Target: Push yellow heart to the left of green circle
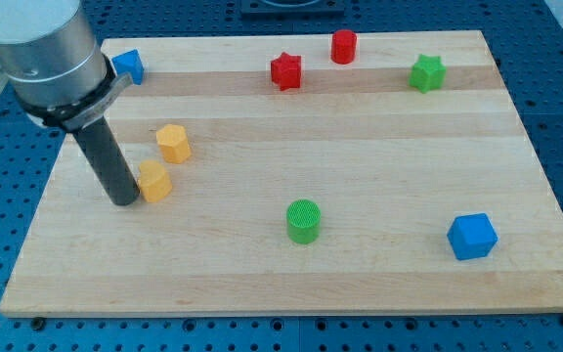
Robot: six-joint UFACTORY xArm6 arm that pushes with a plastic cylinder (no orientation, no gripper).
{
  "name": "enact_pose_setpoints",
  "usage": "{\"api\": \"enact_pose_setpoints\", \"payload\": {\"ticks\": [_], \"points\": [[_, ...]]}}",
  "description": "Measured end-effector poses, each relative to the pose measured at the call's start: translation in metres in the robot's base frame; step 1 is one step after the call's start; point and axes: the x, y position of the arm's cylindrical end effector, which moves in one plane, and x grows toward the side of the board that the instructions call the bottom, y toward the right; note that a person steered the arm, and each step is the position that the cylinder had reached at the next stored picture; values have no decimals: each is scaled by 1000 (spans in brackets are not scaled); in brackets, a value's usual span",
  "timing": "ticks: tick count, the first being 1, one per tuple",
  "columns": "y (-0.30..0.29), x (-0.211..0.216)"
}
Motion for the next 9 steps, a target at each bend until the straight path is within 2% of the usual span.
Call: {"api": "enact_pose_setpoints", "payload": {"ticks": [3,4,5,6,9], "points": [[-4,9],[-5,-2],[-34,-2],[-29,-28],[51,-32]]}}
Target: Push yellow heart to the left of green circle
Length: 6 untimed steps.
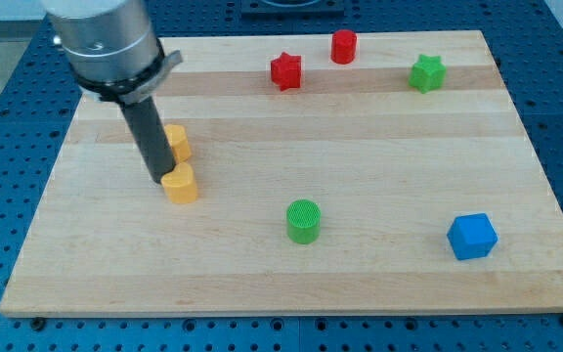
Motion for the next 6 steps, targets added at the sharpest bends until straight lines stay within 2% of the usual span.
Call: {"api": "enact_pose_setpoints", "payload": {"ticks": [2,4,5,6], "points": [[38,33],[92,29],[98,32],[98,55]]}}
